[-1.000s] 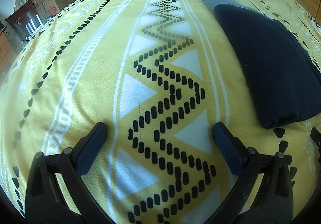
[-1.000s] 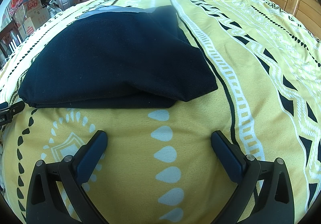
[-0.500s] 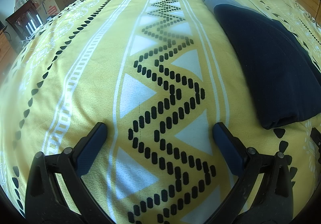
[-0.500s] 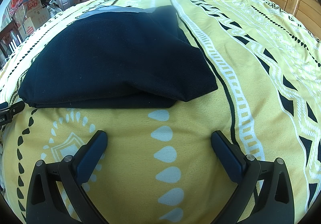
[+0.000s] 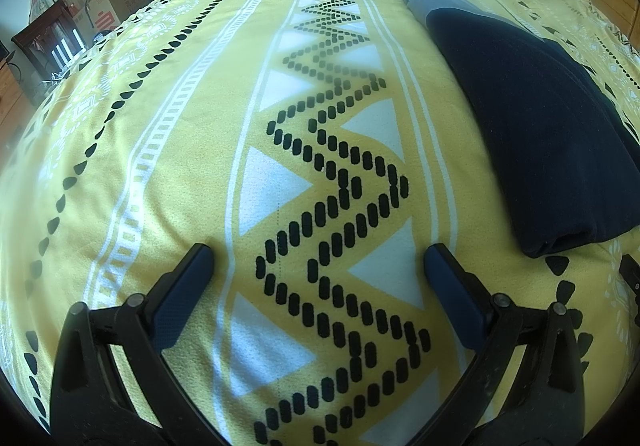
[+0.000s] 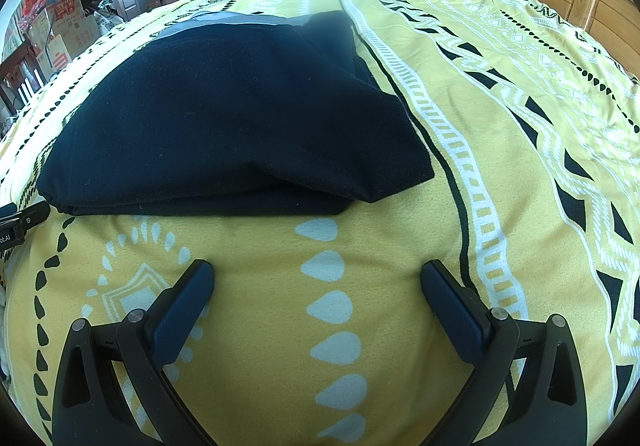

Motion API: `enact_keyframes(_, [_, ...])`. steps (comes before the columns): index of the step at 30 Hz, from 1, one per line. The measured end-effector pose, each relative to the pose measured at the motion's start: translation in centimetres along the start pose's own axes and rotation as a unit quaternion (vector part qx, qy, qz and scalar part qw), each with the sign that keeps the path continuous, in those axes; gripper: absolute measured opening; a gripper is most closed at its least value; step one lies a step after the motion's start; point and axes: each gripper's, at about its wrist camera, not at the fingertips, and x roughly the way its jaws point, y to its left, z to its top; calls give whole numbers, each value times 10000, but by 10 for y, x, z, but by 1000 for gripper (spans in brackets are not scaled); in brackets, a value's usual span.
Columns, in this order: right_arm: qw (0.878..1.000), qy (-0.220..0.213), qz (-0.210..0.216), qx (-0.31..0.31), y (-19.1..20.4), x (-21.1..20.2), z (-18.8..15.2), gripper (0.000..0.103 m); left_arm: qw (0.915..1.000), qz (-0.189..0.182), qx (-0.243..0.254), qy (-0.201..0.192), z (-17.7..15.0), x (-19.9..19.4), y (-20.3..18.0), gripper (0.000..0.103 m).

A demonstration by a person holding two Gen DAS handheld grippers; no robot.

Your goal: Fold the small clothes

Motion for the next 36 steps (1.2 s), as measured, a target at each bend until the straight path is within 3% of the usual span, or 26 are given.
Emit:
enact_keyframes(17, [9999,4,-122,-78,5,-2,0,103,9999,-53,-29,96,3,-1,1,103])
enact_keyframes(28, [9977,660,-89,-140,4,4,16,103,9972,-119,241,704,20,7,3,103])
enact_keyframes(32, [9950,938,-61,-330,7,8,25,103,9972,-192,337,634,21,10,5,103])
enact_keyframes(36, [9958,766,-118,-481,12,9,28,103,9986,-191,342,358,17,9,3,103])
